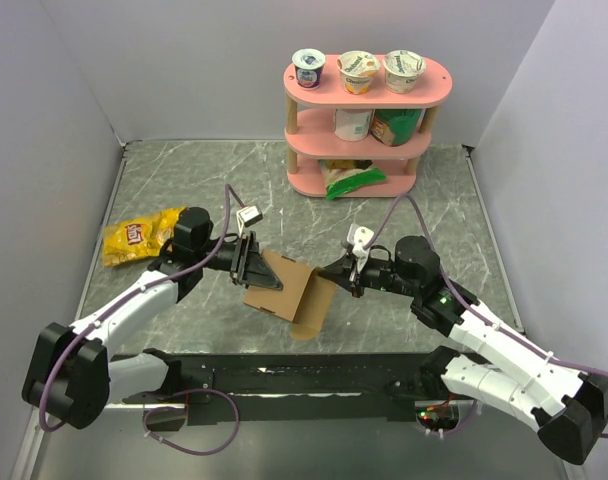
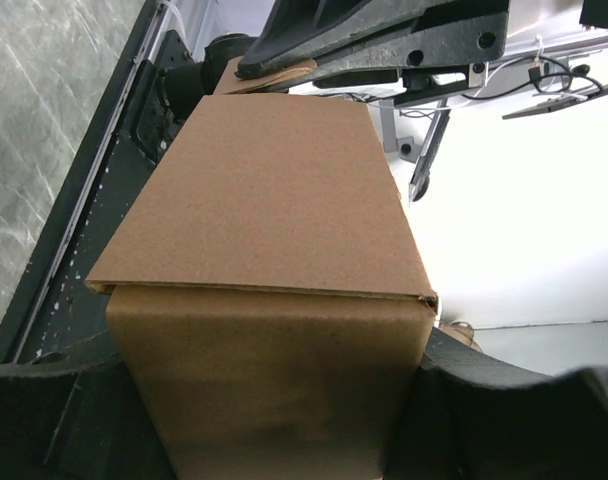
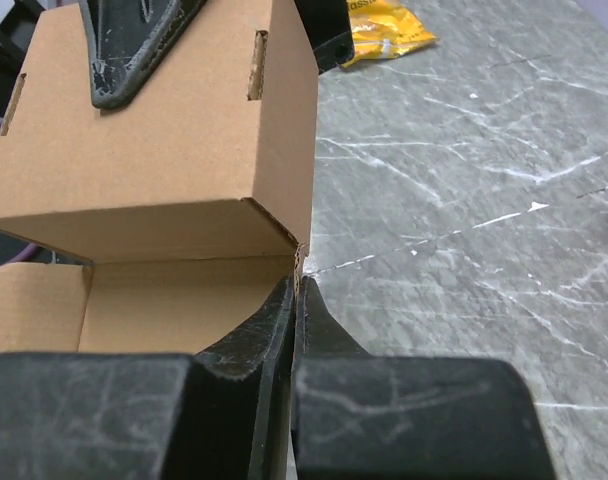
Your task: Fold the paper box
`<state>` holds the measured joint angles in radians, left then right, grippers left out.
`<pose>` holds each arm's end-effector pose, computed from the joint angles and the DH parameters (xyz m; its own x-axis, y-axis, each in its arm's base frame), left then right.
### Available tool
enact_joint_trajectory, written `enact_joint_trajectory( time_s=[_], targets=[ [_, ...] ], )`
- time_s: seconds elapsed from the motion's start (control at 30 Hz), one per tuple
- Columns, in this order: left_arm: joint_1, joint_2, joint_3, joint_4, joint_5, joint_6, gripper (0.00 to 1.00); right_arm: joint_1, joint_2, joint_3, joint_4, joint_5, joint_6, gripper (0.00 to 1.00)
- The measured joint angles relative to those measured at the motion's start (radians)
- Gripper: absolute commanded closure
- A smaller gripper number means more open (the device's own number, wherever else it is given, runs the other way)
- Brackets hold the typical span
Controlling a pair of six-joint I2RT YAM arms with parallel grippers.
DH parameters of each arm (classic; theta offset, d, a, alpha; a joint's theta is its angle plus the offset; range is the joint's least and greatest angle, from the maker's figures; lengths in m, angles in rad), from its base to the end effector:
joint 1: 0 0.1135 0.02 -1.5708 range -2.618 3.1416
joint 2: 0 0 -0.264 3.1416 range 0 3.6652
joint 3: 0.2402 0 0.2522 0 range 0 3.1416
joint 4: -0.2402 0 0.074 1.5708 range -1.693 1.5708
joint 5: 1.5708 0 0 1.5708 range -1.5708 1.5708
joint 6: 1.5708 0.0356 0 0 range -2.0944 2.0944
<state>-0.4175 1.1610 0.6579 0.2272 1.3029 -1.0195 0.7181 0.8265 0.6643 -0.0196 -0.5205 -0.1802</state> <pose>0.2042 -0.1281 0.2674 -0.9444 0.1722 -0.2802 0.2884 0.0238 -0.9572 0.1358 0.1421 0.3084 0.0344 -0.1764 -0.9837 -0.9483 0.3048 -0.0878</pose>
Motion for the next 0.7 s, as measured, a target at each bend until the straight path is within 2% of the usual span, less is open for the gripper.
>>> enact_joint_trajectory(
  time_s=[0.47, 0.7],
  targets=[
    [-0.003, 0.055, 0.0, -0.005, 0.018, -0.023, 0.55, 0.087, -0.01, 0.0, -0.061, 0.118, -0.064, 1.0],
    [-0.004, 0.069, 0.034, -0.105, 0.015, 0.04, 0.55, 0.13, 0.016, 0.037, -0.115, 0.188, -0.098, 1.0]
  ],
)
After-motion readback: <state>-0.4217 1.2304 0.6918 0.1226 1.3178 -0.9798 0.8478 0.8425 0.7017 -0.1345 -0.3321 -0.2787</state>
